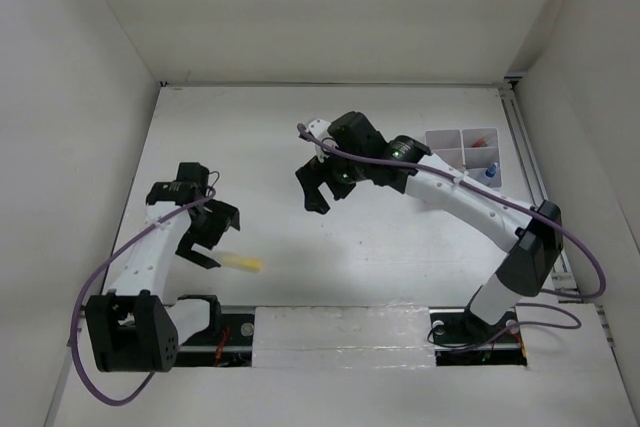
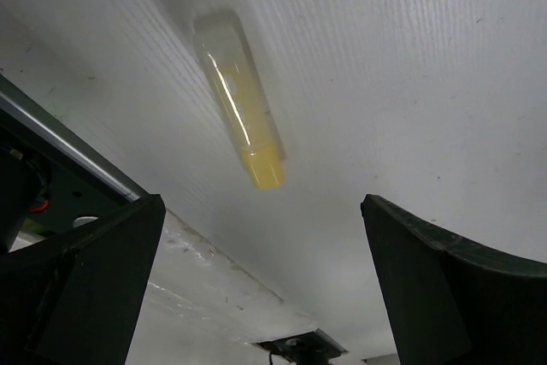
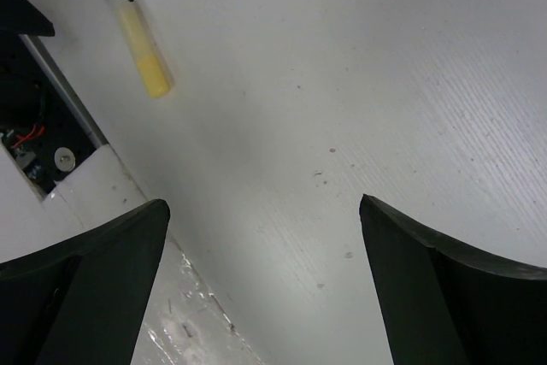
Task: Sort the stationery into containers
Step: Pick up the stationery from the center of the board.
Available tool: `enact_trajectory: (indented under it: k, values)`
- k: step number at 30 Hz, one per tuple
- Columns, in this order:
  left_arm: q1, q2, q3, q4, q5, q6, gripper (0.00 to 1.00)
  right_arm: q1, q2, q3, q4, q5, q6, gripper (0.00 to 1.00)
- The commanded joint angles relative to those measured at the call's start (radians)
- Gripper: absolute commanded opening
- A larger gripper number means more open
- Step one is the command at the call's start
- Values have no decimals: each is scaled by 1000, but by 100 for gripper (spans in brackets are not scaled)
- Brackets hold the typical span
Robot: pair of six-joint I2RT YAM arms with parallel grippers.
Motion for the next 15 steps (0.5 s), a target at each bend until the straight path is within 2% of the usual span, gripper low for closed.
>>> enact_trajectory:
  k: [1, 15]
  values:
    - [-1, 0, -17, 15, -63, -69, 100, 10, -49, -11, 63, -42, -7, 99]
    - [-1, 177, -28, 136, -130, -126, 98, 19, -91, -9, 52, -51, -69, 99]
